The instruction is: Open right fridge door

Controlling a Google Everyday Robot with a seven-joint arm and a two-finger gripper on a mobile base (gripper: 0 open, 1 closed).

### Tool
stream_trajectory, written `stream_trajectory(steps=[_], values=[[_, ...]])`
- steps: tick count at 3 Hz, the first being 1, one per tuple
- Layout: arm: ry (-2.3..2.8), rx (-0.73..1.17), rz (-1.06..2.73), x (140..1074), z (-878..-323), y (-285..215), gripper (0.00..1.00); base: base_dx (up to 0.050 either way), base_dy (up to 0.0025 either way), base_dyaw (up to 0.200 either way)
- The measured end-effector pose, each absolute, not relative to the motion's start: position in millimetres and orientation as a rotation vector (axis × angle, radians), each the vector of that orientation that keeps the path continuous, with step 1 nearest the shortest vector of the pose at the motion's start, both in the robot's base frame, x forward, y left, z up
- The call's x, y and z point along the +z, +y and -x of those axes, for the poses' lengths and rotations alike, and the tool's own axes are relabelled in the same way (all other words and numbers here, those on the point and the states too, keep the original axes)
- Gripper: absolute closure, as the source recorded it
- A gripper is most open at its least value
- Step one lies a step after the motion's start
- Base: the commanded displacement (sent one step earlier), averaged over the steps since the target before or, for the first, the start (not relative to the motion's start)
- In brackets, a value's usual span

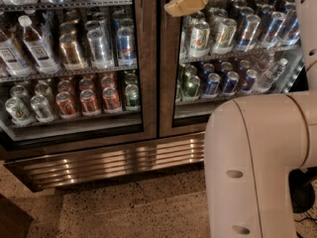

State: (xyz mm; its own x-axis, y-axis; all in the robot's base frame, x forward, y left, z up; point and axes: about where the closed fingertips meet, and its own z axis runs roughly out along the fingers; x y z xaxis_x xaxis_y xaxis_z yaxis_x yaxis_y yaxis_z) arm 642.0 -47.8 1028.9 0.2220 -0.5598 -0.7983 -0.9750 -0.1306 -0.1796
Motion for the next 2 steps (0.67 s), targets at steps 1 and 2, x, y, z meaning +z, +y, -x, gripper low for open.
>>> stream_trajectory(steps=[1, 2], values=[[1.425, 0.745, 1.79, 1028.9, -635.6, -40.8, 1.0, 0.0, 0.0, 0.0], [1.425, 0.745, 1.79, 1028.9, -635.7, -40.8, 1.0, 0.0, 0.0, 0.0]])
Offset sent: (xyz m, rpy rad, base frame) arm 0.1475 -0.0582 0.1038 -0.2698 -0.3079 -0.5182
